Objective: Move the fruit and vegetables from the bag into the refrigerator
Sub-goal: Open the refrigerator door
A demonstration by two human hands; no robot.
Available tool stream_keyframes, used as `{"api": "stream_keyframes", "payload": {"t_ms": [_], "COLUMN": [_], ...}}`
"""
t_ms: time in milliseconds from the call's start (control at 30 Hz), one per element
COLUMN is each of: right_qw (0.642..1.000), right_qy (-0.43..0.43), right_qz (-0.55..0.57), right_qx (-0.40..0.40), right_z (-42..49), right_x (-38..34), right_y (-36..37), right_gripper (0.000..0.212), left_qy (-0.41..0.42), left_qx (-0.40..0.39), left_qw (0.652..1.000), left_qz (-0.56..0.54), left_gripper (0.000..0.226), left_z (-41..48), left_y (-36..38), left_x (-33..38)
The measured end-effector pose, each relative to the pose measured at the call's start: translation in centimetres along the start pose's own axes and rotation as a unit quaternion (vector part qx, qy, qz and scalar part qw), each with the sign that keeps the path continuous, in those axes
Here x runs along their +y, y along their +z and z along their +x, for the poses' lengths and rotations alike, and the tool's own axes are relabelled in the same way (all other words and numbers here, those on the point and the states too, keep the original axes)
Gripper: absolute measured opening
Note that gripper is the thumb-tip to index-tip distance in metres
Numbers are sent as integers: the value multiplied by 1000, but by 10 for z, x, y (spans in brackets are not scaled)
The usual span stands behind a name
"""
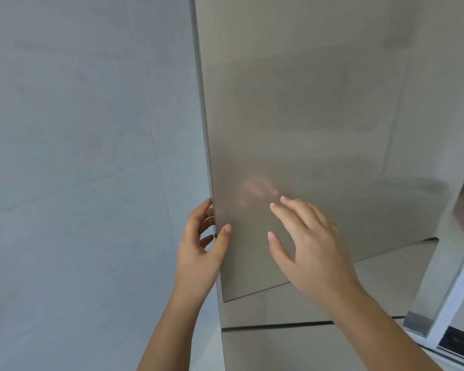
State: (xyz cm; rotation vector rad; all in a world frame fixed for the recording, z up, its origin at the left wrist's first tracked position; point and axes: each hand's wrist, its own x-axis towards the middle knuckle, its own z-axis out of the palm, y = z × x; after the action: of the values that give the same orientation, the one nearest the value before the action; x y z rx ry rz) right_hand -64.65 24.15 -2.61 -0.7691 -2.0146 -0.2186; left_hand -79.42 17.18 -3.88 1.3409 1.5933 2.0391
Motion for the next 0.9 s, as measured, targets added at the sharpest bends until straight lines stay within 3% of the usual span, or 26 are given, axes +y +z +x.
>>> {"api": "stream_keyframes", "payload": {"t_ms": [367,900], "right_qw": [999,998], "right_qy": [18,24], "right_qz": [-20,29], "right_qx": [-18,-58], "right_z": [-54,-128], "right_x": [-20,3], "right_y": [-55,-166], "right_gripper": [44,47], "left_qy": [22,9], "left_qx": [-38,-13], "left_qw": [998,999], "left_qz": [-42,-43], "left_gripper": [49,49], "left_z": [-65,-182], "left_y": [1,55], "left_x": [25,95]}}
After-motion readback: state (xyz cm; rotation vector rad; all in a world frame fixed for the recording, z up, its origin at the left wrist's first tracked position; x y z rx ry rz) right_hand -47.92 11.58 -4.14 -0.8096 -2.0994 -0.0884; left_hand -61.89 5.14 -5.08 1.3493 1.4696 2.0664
